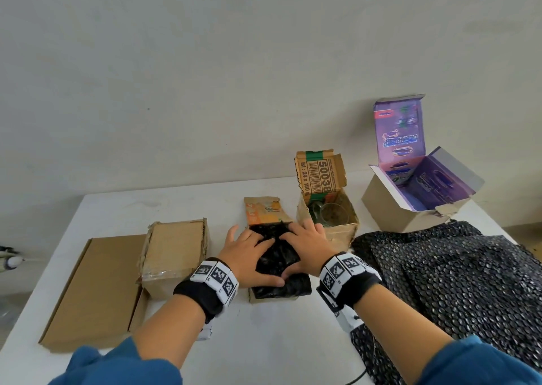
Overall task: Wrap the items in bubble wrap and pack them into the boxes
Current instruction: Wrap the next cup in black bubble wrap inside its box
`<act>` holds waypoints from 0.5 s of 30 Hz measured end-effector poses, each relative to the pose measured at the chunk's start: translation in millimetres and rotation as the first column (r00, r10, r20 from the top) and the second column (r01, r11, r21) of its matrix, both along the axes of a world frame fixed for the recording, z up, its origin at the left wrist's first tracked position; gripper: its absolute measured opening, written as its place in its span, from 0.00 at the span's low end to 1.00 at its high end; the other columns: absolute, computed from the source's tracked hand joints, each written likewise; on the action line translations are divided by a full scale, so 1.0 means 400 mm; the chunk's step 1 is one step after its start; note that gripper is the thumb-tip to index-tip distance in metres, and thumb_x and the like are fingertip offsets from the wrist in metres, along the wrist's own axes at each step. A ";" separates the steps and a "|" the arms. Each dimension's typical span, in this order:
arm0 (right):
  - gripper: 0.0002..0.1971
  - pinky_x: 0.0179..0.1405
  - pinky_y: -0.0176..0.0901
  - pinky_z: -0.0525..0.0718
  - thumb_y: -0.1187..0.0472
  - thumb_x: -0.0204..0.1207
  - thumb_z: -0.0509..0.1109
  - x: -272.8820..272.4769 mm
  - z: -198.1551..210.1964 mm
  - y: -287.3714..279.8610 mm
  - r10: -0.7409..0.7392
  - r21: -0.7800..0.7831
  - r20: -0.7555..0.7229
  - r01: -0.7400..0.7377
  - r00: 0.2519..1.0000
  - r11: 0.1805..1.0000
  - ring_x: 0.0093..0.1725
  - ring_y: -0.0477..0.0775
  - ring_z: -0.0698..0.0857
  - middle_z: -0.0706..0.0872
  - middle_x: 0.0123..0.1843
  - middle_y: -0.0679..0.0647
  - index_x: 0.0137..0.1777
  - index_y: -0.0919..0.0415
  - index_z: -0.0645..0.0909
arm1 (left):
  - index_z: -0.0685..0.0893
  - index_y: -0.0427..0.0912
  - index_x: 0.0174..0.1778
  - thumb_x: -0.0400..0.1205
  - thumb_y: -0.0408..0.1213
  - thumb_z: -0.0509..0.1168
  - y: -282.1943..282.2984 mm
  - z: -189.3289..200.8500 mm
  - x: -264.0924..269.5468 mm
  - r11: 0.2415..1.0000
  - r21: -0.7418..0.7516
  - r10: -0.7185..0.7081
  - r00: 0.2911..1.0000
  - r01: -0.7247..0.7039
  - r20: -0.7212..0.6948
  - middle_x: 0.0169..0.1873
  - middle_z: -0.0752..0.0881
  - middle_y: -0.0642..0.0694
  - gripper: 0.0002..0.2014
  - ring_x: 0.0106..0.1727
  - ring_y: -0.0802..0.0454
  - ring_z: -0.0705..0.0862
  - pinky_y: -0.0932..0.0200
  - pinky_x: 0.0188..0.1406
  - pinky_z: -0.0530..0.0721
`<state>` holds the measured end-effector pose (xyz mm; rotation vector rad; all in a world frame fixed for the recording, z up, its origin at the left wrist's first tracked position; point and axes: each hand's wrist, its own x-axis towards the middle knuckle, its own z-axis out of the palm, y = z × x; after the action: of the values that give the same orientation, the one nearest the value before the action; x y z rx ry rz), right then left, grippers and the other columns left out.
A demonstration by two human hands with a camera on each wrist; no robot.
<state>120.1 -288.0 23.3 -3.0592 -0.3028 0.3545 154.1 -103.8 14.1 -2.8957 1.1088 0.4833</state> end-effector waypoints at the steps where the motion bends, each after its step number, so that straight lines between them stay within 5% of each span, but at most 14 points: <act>1: 0.45 0.70 0.53 0.63 0.29 0.59 0.73 -0.001 0.001 0.000 -0.002 -0.005 0.007 0.002 1.000 1.000 0.71 0.58 0.62 0.67 0.72 0.52 0.74 0.49 0.69 | 0.53 0.55 0.82 0.64 0.81 0.49 0.002 -0.004 -0.003 0.999 0.033 -0.011 1.000 0.010 0.012 0.77 0.63 0.48 0.52 0.80 0.49 0.53 0.36 0.78 0.35; 6: 0.44 0.77 0.54 0.60 0.31 0.62 0.72 -0.022 0.010 -0.018 0.028 0.132 -0.035 -0.023 0.999 0.991 0.75 0.57 0.59 0.61 0.76 0.52 0.77 0.48 0.68 | 0.58 0.55 0.80 0.66 0.78 0.56 -0.002 -0.020 0.004 0.999 0.039 -0.007 0.999 0.006 0.042 0.73 0.65 0.48 0.49 0.78 0.49 0.58 0.40 0.79 0.39; 9: 0.47 0.78 0.51 0.57 0.32 0.60 0.75 -0.030 0.017 -0.039 0.089 0.171 -0.093 -0.072 0.992 0.983 0.75 0.51 0.61 0.66 0.74 0.47 0.78 0.48 0.64 | 0.62 0.55 0.78 0.67 0.76 0.58 -0.005 -0.022 0.012 1.000 0.009 -0.004 0.998 0.004 0.057 0.68 0.67 0.50 0.46 0.73 0.50 0.63 0.44 0.78 0.47; 15: 0.36 0.71 0.52 0.64 0.39 0.63 0.77 -0.002 0.020 -0.032 0.095 0.139 -0.123 -0.077 0.988 0.987 0.71 0.51 0.66 0.73 0.67 0.46 0.70 0.47 0.71 | 0.66 0.54 0.74 0.70 0.71 0.63 -0.010 -0.029 0.019 0.999 -0.039 -0.002 0.995 0.006 0.104 0.61 0.68 0.49 0.40 0.66 0.49 0.69 0.46 0.77 0.53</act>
<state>119.4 -300.9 31.5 -2.8816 -0.4347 0.5118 161.6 -107.8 2.6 -2.9129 1.1223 0.3097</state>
